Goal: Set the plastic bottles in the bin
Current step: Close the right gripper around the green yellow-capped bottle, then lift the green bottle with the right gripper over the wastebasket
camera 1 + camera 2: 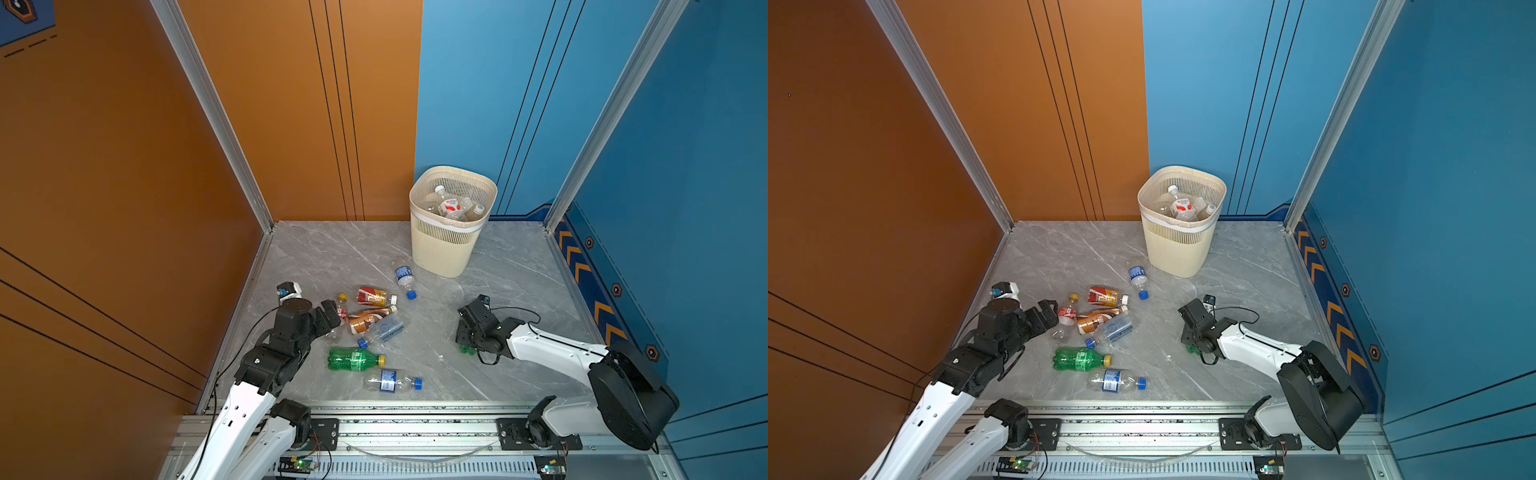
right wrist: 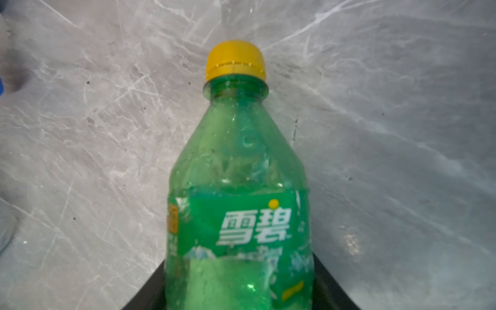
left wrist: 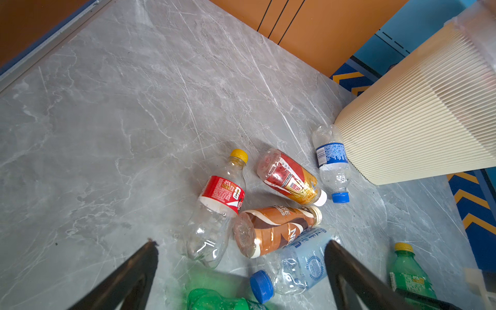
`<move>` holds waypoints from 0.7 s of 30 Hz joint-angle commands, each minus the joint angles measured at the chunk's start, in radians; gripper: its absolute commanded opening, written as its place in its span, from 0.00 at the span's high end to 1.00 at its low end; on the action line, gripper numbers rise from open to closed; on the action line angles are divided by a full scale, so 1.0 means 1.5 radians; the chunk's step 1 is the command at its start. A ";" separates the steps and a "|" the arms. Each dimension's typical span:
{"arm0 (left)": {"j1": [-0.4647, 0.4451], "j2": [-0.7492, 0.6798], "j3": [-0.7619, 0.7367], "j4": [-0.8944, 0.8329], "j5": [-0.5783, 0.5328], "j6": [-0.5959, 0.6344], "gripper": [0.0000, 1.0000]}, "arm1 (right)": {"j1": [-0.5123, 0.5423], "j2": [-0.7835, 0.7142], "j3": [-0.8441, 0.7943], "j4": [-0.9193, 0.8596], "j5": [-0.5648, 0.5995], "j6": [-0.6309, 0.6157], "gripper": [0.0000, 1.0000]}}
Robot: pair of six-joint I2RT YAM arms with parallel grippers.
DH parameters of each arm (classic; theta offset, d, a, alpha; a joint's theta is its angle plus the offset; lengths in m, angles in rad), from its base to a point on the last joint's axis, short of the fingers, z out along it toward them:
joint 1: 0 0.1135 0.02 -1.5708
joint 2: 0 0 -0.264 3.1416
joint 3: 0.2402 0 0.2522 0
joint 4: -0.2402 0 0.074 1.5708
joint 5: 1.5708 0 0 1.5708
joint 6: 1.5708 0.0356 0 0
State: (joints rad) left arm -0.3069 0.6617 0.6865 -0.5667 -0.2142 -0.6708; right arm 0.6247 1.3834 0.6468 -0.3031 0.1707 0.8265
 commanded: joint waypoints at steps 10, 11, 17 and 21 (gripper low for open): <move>0.038 -0.009 -0.032 -0.011 0.045 -0.010 0.02 | 0.001 -0.084 0.058 -0.063 0.054 -0.040 0.51; 0.041 -0.012 -0.034 -0.011 0.047 -0.011 0.02 | -0.001 -0.099 0.070 -0.075 0.059 -0.046 0.51; 0.057 -0.019 -0.049 -0.013 0.058 -0.014 0.02 | -0.016 -0.149 0.183 -0.124 0.055 -0.112 0.51; 0.066 -0.022 -0.058 -0.014 0.065 -0.018 0.02 | -0.022 -0.156 0.290 -0.132 0.044 -0.144 0.51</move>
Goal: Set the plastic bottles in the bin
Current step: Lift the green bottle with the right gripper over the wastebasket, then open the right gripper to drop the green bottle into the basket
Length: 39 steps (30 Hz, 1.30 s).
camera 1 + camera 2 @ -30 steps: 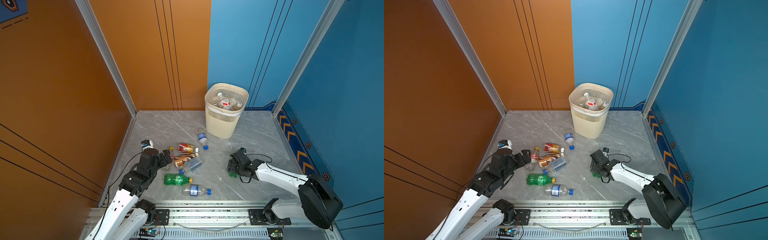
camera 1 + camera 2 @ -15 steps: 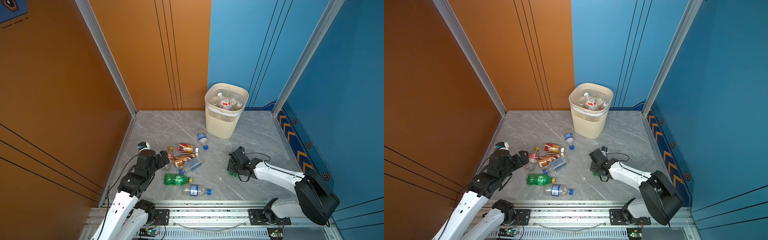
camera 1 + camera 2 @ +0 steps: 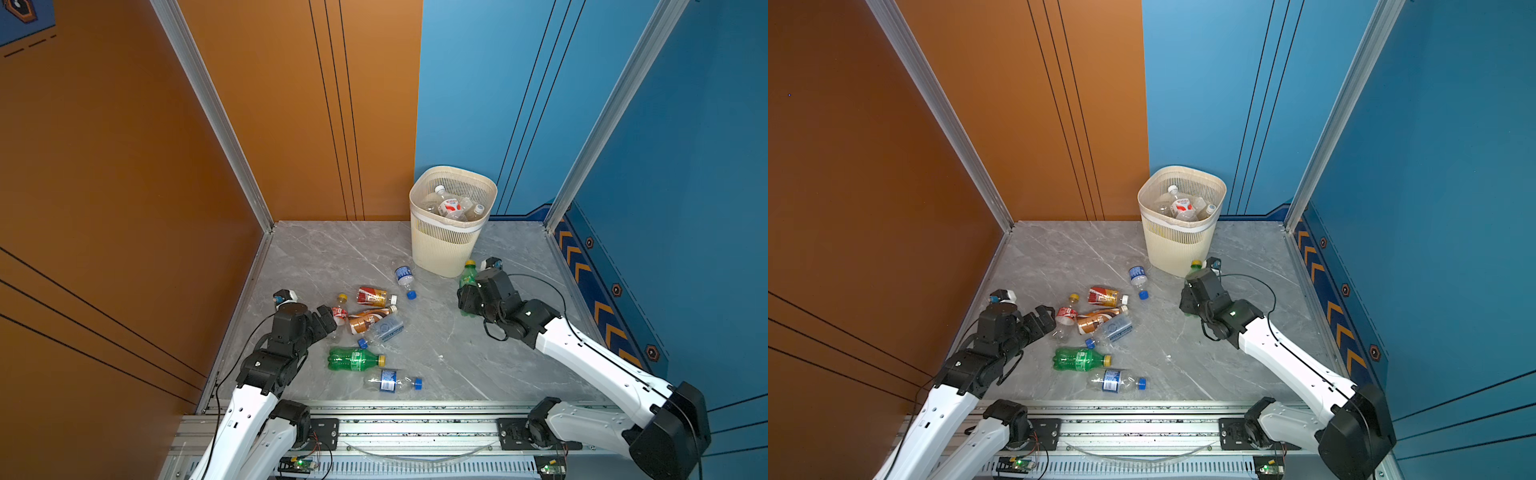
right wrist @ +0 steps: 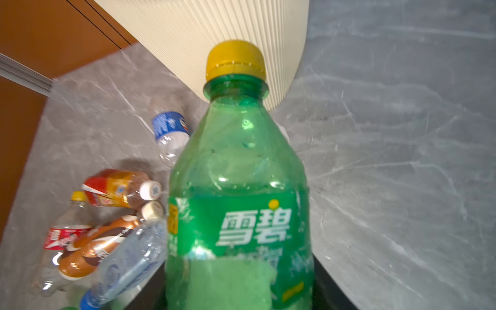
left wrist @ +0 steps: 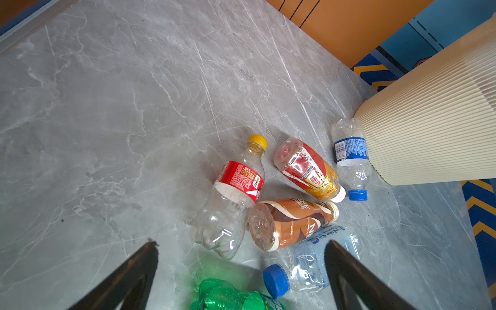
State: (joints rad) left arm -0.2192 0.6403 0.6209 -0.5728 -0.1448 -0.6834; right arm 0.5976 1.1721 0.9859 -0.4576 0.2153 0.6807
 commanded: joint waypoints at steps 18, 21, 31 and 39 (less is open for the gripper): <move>0.042 -0.037 -0.030 -0.037 0.037 -0.005 0.02 | -0.142 0.286 0.532 0.023 -0.084 -0.178 0.49; 0.047 -0.042 -0.032 -0.039 0.041 -0.005 0.02 | -0.155 0.318 0.581 0.016 -0.084 -0.190 0.49; 0.057 -0.039 -0.034 -0.040 0.050 -0.005 0.02 | -0.196 0.390 0.640 0.006 -0.113 -0.190 0.49; 0.063 -0.035 -0.033 -0.040 0.052 -0.006 0.02 | -0.210 0.421 0.655 -0.001 -0.108 -0.188 0.42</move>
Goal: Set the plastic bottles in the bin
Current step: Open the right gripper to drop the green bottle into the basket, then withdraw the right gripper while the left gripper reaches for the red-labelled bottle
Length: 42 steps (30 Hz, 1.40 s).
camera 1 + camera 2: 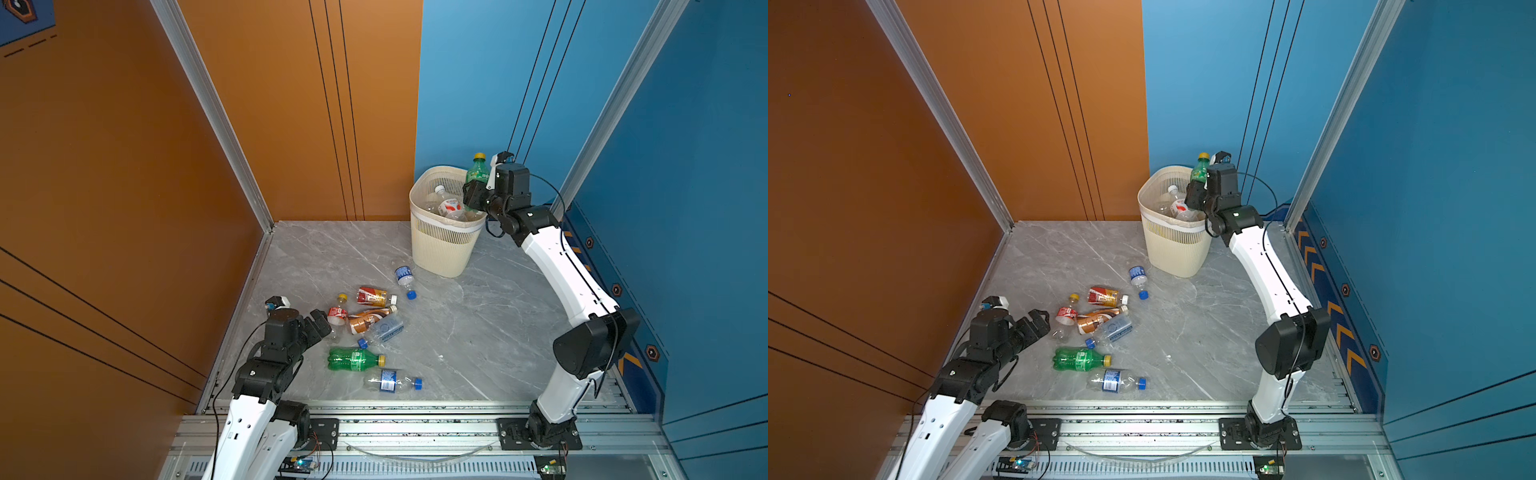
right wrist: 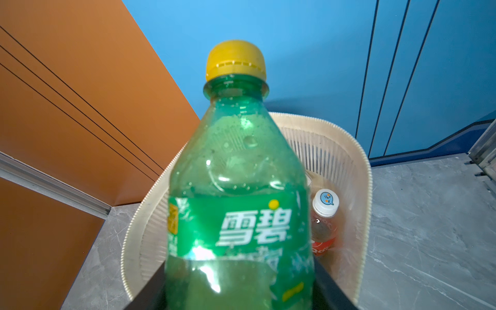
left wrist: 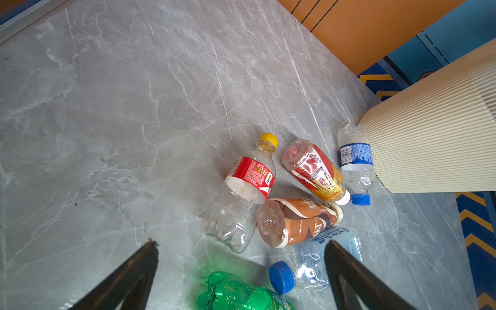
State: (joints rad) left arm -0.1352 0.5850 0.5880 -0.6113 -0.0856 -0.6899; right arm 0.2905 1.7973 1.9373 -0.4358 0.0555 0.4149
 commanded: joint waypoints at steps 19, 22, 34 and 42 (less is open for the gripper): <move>0.017 0.047 -0.005 0.007 0.041 0.012 0.02 | 0.001 -0.442 -0.445 0.087 0.053 0.001 0.00; 0.019 0.049 -0.011 0.011 0.046 0.011 0.02 | 0.002 -0.553 -0.621 0.081 0.049 0.054 0.00; 0.019 0.086 -0.020 0.027 0.066 0.027 0.02 | -0.002 -0.647 -0.772 0.053 0.038 0.126 0.00; 0.017 0.172 -0.012 0.057 0.083 0.063 0.01 | -0.001 -0.638 -0.768 0.060 0.039 0.125 0.00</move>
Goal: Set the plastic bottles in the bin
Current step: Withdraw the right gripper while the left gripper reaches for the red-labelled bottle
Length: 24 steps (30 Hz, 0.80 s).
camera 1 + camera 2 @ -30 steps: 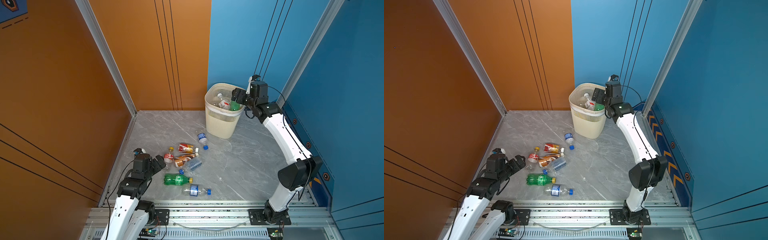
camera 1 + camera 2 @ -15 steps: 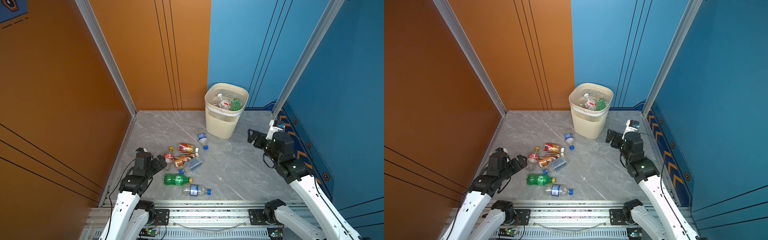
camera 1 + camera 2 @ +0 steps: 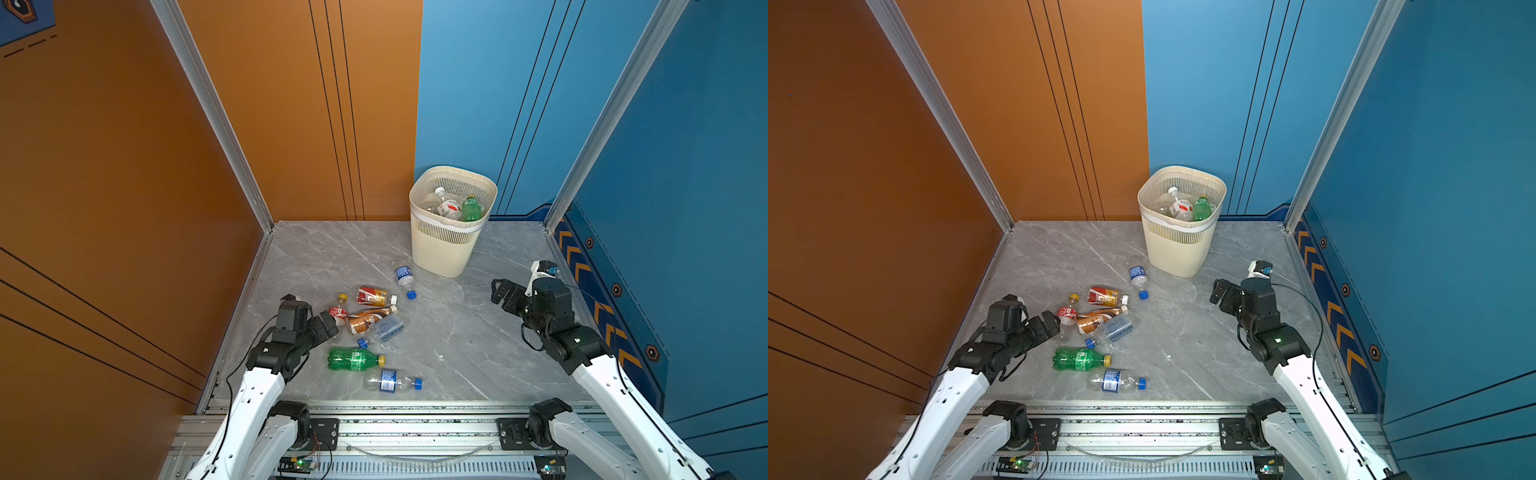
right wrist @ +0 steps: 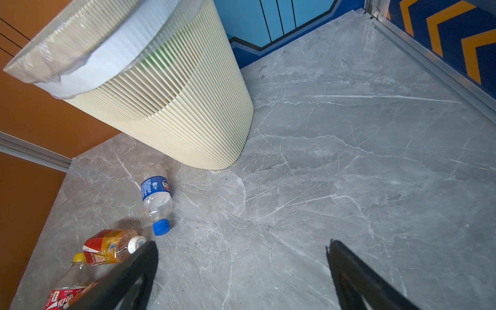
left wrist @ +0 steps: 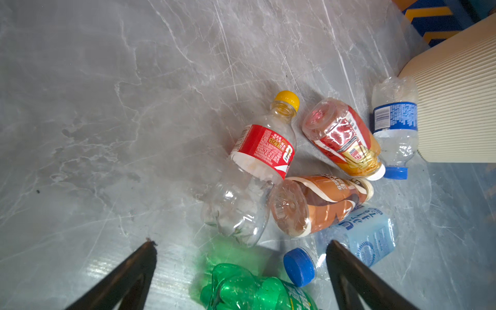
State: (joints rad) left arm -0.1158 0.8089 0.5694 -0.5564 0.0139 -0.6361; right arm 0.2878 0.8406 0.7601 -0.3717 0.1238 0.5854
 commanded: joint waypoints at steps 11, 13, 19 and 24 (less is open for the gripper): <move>-0.009 0.212 0.054 0.079 0.005 0.071 0.03 | -0.002 -0.015 0.016 0.009 0.005 0.004 0.00; -0.010 0.240 0.063 0.087 -0.001 0.074 0.04 | -0.002 -0.017 0.015 0.007 0.005 0.003 0.00; -0.010 0.311 0.074 0.128 -0.029 0.077 0.05 | -0.007 -0.023 0.016 0.000 0.010 0.000 0.00; -0.008 0.380 0.105 0.138 -0.028 0.091 0.09 | -0.012 -0.030 0.017 -0.006 0.010 -0.003 0.00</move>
State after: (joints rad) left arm -0.1253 1.3426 0.6842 -0.3740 -0.0002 -0.5297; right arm 0.2779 0.8143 0.7601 -0.3664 0.1249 0.5846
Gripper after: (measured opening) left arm 0.914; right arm 0.995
